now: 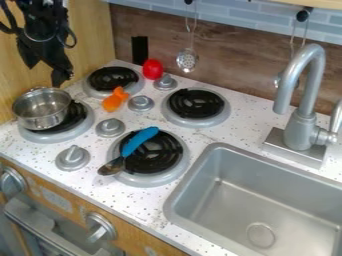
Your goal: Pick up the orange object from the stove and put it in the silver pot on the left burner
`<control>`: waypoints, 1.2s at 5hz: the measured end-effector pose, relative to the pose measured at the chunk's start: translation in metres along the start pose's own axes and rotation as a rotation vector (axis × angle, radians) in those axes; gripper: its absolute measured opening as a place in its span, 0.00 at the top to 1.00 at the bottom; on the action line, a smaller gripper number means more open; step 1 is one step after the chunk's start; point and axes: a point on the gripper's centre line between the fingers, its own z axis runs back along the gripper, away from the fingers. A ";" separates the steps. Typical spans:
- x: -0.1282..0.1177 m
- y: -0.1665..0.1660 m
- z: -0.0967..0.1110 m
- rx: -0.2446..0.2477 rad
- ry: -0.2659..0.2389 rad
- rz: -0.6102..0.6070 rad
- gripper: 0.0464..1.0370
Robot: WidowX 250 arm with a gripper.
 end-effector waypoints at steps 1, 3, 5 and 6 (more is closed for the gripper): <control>-0.007 -0.007 -0.009 -0.021 0.031 -0.003 0.03; 0.028 -0.019 -0.029 -0.109 0.037 -0.014 0.03; 0.070 -0.035 -0.047 -0.209 -0.018 -0.064 0.03; 0.074 -0.054 -0.055 -0.278 -0.033 -0.100 0.03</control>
